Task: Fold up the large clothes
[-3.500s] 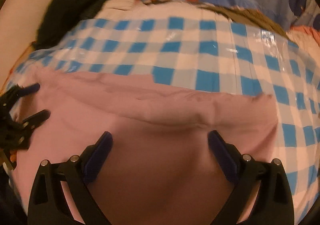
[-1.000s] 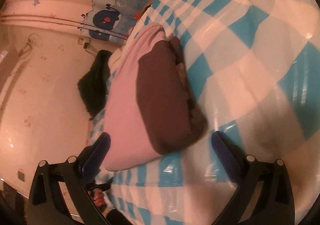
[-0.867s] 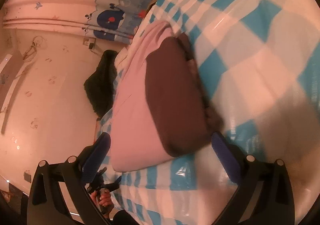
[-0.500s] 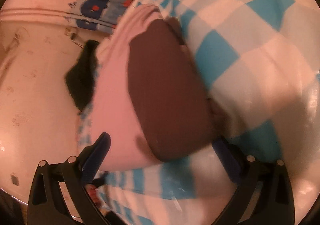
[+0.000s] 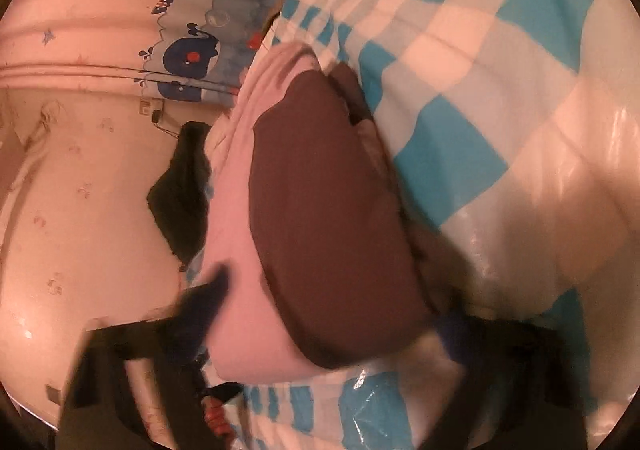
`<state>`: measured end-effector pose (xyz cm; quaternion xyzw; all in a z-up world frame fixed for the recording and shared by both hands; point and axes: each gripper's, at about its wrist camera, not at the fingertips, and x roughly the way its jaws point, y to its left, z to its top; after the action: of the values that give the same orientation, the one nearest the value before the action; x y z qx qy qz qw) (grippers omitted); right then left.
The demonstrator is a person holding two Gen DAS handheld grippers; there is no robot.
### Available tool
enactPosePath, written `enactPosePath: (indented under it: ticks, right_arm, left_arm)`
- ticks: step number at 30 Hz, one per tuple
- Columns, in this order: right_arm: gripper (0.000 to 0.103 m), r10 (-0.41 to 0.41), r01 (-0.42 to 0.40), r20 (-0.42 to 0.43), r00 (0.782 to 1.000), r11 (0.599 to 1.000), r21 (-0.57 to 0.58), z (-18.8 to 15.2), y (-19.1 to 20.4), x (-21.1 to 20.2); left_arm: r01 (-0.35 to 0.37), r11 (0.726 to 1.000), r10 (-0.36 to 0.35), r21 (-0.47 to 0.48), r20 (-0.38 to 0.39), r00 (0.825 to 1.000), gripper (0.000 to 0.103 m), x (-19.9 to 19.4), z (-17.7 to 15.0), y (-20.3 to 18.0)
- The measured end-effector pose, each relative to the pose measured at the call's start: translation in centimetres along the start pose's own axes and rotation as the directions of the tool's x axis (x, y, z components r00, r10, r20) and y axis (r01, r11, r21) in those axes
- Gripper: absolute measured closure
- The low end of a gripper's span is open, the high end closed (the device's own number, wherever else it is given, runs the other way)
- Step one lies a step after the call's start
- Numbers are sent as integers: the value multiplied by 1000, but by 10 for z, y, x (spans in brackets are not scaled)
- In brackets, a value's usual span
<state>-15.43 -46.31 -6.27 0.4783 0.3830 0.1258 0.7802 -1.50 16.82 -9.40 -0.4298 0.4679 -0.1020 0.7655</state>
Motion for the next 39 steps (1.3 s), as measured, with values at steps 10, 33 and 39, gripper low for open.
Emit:
enactPosePath:
  ticks: [10,33,39]
  right_arm:
    - [68,140,-138,10,990,985,-101,-24,47,-49]
    - [67,244,-245,23,970,967,70,-80,-4,-74]
    - [57,181,-180,-7,984,982,59,-98,-30,-117]
  left_arm:
    - [51,990,-48,131,-25,999,67,-63,-7,-36]
    - [-111,980,102,164,62,993,63,-93,-58,-21]
    - [-110,975,107,193,22,994,48,-129,-106,-20]
